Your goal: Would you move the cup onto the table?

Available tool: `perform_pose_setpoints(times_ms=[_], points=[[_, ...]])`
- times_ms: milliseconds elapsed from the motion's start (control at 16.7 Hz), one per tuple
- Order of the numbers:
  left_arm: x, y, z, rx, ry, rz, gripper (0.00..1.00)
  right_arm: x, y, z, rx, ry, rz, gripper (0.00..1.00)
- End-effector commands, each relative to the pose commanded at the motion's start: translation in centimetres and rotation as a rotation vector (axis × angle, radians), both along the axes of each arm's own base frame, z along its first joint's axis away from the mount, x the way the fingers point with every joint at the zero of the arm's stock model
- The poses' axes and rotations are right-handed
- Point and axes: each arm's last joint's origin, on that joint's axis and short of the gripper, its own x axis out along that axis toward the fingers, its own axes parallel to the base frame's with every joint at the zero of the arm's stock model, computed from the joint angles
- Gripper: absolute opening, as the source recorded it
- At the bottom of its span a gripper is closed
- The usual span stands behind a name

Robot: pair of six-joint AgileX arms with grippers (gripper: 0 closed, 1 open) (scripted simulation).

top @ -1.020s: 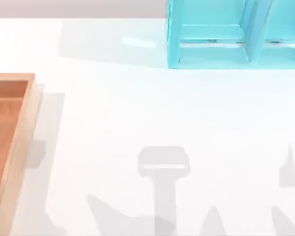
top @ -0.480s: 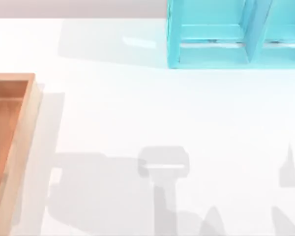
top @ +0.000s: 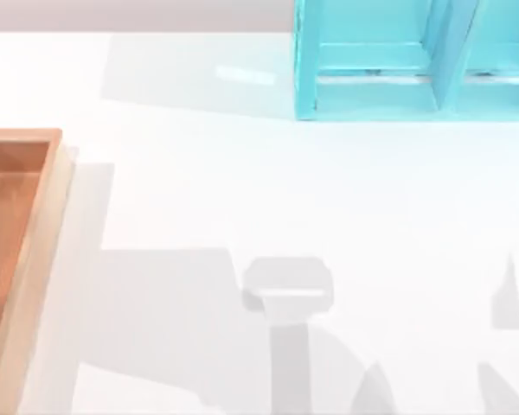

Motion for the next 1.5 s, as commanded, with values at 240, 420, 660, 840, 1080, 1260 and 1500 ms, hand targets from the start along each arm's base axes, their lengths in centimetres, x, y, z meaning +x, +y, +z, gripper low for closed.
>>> perform_pose_setpoints(times_ms=[240, 420, 660, 840, 1080, 1260, 1500], points=[[0.1, -0.1, -1.3, -0.002, 0.008, -0.001, 1.0, 0.0, 0.0, 0.0, 0.0, 0.0, 0.0, 1.0], [0.4, 0.0, -4.2, -0.001, 0.002, 0.0, 1.0, 0.0, 0.0, 0.0, 0.0, 0.0, 0.0, 1.0], [0.4, 0.1, -8.6, 0.003, -0.013, 0.0, 1.0, 0.0, 0.0, 0.0, 0.0, 0.0, 0.0, 1.0], [0.0, 0.0, -10.0, 0.0, 0.0, 0.0, 1.0, 0.0, 0.0, 0.0, 0.0, 0.0, 0.0, 1.0], [0.0, 0.0, -10.0, 0.0, 0.0, 0.0, 0.92, 0.0, 0.0, 0.0, 0.0, 0.0, 0.0, 1.0], [0.0, 0.0, -10.0, 0.0, 0.0, 0.0, 0.7, 0.0, 0.0, 0.0, 0.0, 0.0, 0.0, 1.0], [0.0, 0.0, -10.0, 0.0, 0.0, 0.0, 0.4, 0.0, 0.0, 0.0, 0.0, 0.0, 0.0, 1.0]])
